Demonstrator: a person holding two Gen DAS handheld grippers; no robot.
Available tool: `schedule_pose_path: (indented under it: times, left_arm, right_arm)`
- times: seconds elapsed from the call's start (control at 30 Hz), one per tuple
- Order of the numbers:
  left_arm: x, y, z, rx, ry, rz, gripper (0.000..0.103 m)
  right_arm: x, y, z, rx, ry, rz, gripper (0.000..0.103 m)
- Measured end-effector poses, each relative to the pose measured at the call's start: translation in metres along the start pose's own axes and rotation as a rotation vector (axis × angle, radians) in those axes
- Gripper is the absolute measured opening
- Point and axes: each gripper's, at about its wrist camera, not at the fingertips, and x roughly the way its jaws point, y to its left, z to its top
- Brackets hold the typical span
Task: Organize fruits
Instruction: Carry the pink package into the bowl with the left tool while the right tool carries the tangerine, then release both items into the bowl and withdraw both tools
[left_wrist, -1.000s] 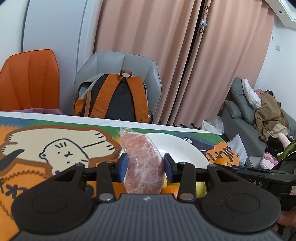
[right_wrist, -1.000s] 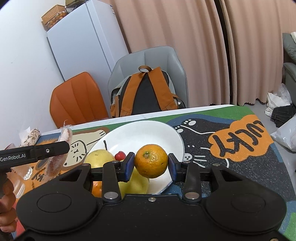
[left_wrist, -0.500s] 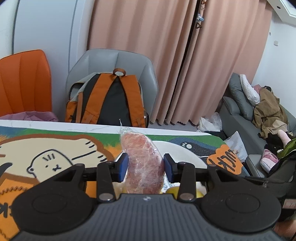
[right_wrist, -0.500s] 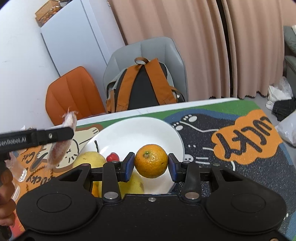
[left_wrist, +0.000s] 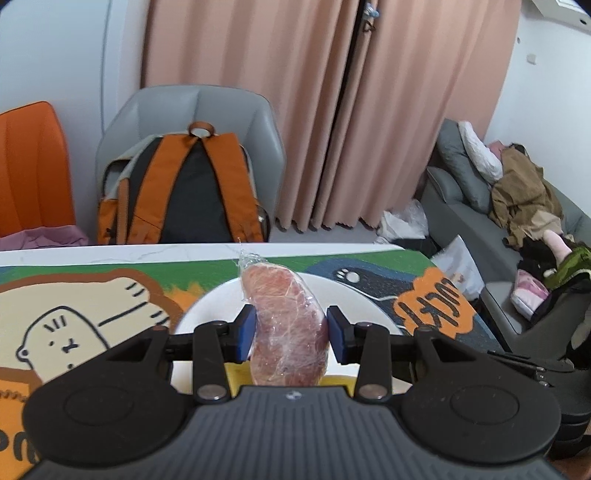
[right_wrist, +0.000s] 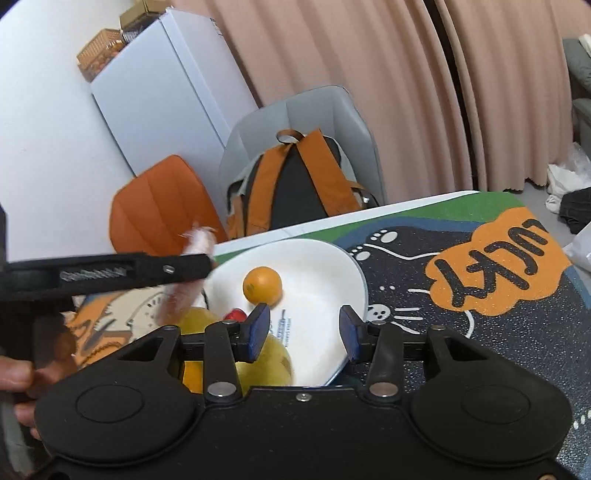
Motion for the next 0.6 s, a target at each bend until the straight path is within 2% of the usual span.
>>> schedule_pose_path:
  times: [0.17, 0.43, 0.6]
  left_arm:
    - [-0.005, -0.005, 0.002, 0.008, -0.024, 0.034, 0.043]
    - [-0.031, 0.006, -0.004, -0.019, -0.028, 0.049, 0.044]
    - [-0.048, 0.016, -0.013, -0.047, -0.034, 0.074, 0.052]
  right_arm:
    - [-0.001, -0.004, 0.000, 0.014, 0.004, -0.005, 0.042]
    - [-0.007, 0.006, 0.000, 0.000, 0.004, 0.000, 0.042]
    - [-0.015, 0.012, -0.004, -0.010, 0.009, -0.003, 0.042]
